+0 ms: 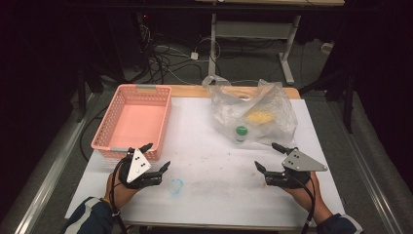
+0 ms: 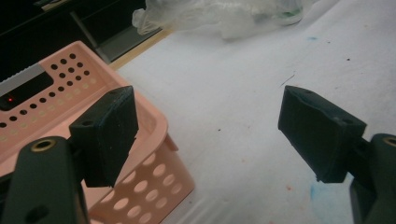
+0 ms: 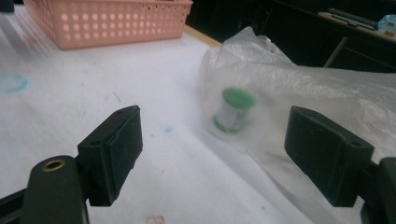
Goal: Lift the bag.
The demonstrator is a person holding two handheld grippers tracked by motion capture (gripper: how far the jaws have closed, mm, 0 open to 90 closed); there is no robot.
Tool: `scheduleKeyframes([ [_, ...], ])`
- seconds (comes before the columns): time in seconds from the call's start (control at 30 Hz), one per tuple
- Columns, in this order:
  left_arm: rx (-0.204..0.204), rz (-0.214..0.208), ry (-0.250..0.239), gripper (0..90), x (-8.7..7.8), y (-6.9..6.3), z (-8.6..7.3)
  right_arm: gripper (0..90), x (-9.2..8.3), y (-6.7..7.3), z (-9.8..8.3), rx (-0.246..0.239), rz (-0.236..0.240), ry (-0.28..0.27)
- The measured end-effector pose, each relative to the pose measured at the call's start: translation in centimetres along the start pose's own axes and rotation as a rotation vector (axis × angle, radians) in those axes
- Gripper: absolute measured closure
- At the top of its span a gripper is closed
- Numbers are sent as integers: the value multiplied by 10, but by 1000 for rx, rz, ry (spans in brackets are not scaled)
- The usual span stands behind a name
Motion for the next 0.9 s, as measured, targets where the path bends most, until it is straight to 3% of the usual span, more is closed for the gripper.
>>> scheduleKeyframes([
  [0.57,-13,24,42,195,-15,7,-22,175,-20,-1,-41,60,-11,49],
  [0.9,-9,26,64,195,-21,8,-32,174,-22,5,-48,18,-22,67],
])
Point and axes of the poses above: each handheld gripper's, and its own axes: x roughly forward along the jaws, z roughly out of its top, y roughly to its left, the point moved 8 cm from there along x, roughly forward along the jaws, and after that the axes turned 13 degrees about x, right-handed, at the moved point
